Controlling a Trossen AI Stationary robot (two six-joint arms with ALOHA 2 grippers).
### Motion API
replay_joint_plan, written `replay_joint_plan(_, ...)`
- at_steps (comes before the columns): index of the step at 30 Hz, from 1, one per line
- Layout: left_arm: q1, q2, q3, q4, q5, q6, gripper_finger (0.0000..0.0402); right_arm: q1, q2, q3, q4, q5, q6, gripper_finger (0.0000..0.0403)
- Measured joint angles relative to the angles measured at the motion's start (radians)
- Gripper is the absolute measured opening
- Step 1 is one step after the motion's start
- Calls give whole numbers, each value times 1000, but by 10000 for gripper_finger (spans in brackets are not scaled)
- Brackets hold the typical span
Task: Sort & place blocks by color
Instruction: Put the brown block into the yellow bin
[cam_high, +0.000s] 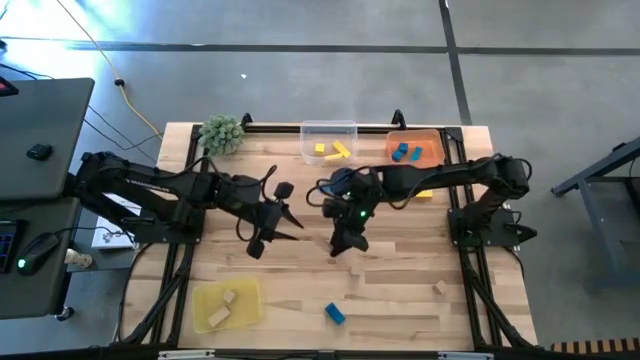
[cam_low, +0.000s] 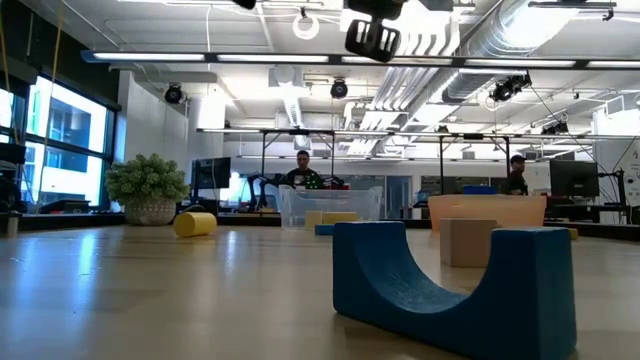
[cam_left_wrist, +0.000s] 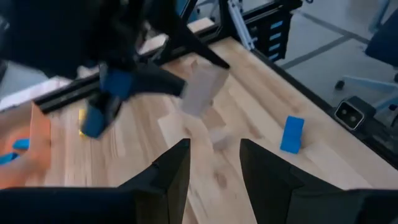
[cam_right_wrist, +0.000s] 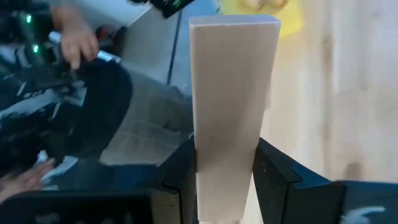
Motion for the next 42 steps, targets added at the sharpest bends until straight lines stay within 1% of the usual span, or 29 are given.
replay_joint_plan(2, -11, 0, 0, 16, 0, 0, 129, 9, 20, 0, 20, -32, -15, 100)
replay_joint_plan(8, -34, 0, 0, 34, 0, 0, 129, 18, 57, 0, 93, -81, -34, 100)
replay_joint_plan(15, -55, 0, 0, 34, 0, -2, 129, 1, 90, -1, 210, -92, -33, 100)
replay_joint_plan(27, -59, -3, 0, 60, -4, -2, 129, -18, 91, -3, 290, -101, -11, 100)
replay_joint_plan(30, -52, -2, 0, 63, -2, -2, 129, -10, 91, -3, 297, -137, 28, 98)
replay_joint_plan(34, -52, 2, 0, 55, 0, -2, 129, -2, 90, -1, 319, -107, 20, 98)
replay_joint_plan(42, -51, 2, -1, 57, -2, -18, 129, -10, 88, -1, 311, -94, 34, 98)
